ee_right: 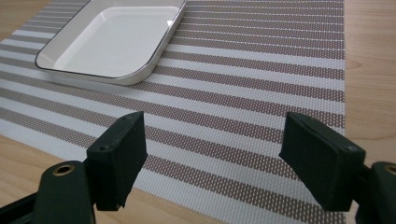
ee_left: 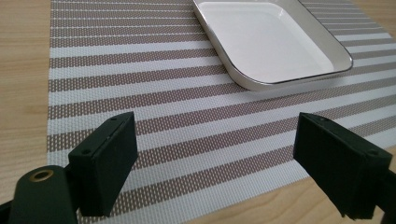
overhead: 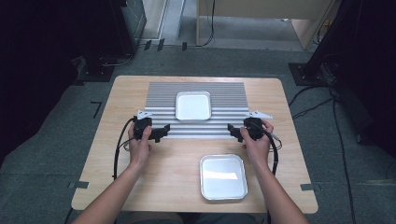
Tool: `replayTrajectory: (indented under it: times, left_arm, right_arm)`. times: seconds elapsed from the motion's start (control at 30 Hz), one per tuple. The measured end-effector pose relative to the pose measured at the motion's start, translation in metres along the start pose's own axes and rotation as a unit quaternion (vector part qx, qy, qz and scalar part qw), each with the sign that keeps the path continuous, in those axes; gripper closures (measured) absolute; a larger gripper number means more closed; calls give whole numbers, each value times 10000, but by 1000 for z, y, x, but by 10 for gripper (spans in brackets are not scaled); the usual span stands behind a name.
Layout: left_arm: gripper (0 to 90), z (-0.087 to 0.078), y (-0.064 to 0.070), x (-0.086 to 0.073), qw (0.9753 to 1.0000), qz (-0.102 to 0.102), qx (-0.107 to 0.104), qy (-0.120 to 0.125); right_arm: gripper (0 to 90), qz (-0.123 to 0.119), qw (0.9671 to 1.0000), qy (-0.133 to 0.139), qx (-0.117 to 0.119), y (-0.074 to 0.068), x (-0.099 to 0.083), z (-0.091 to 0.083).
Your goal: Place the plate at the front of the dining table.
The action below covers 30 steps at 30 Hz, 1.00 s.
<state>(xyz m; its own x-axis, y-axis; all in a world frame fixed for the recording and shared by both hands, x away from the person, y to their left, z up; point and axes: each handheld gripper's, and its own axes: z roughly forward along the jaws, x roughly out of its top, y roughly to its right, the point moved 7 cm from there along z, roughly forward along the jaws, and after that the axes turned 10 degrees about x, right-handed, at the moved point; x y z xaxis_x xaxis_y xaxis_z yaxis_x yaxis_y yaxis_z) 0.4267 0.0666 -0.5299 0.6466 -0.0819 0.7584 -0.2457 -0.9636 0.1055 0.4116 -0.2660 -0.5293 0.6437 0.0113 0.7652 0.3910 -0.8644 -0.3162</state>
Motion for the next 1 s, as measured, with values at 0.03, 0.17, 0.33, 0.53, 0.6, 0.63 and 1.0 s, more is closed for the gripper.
replayTrajectory:
  times: [0.03,0.17,0.33,0.53,0.6,0.63,1.0]
  left_arm:
    - [138,-3,0,-2,10000,9,-28,-3]
    - [138,-15,-2,-11,9997,-89,-221,-16]
    - [138,-25,-9,-19,9996,-87,-250,8]
    - [138,-37,-24,-30,9998,-164,-119,68]
    - [138,-39,-26,-31,9998,-133,-111,71]
    - [138,-41,-26,-32,9999,-110,-104,85]
    - [138,-64,-41,-50,9998,39,0,198]
  right_arm:
    - [223,18,10000,62,51,-2,-2,-5]
    - [222,-44,9999,83,78,-3,-6,-12]
    - [219,-84,9999,31,71,-2,-16,-20]
    - [219,-91,9999,21,57,3,-27,-34]
    - [218,-87,9999,36,40,4,-30,-38]
    - [218,-87,9999,36,40,4,-30,-38]
    - [213,-111,9999,16,-51,14,-50,-59]
